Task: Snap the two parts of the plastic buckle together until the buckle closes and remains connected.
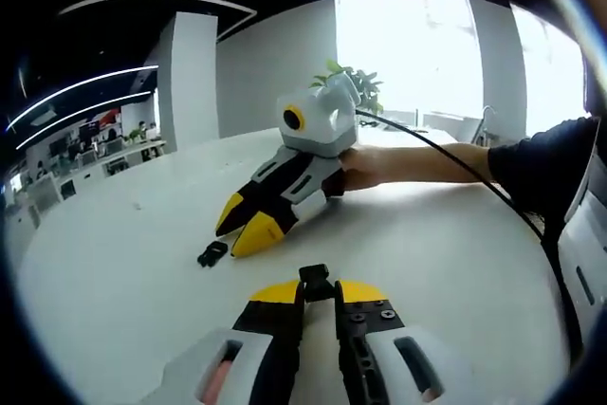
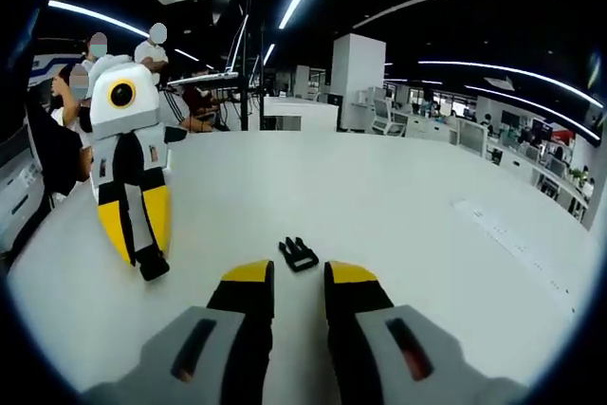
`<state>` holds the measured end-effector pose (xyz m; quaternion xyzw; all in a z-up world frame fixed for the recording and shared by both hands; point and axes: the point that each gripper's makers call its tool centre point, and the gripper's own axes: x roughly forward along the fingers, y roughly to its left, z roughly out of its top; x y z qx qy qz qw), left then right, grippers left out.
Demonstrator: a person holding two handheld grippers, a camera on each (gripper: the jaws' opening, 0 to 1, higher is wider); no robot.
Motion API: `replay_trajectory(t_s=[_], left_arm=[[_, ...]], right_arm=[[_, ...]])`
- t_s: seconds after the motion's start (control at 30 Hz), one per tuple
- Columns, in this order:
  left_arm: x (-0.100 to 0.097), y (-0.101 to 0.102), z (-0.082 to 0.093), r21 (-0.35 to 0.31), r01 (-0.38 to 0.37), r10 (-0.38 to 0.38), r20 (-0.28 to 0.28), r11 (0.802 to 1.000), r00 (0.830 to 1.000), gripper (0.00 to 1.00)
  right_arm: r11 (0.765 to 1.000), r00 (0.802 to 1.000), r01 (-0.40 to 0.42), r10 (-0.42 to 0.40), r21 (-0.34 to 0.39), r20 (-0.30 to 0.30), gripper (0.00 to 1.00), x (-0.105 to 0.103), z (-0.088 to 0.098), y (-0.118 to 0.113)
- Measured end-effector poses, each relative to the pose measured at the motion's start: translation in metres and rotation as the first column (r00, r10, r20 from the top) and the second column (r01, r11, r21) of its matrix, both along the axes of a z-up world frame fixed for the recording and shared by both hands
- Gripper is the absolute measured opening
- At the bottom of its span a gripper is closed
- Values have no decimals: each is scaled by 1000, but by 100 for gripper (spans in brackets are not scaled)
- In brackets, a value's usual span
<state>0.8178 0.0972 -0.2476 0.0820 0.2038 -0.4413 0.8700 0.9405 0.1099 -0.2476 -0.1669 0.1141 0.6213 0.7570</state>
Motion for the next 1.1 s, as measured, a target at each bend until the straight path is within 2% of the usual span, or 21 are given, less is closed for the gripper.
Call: replay_trajectory(t_s=[0.53, 1.1], left_arm=[[0, -2, 0, -10, 0, 0, -7, 1000, 1000, 12], [-1, -1, -1, -11, -1, 1, -4, 1000, 1000, 12]], right_arm=[[999, 997, -32, 33, 12, -63, 21, -2, -5, 9], [999, 997, -44, 44, 12, -66, 17, -6, -7, 11]])
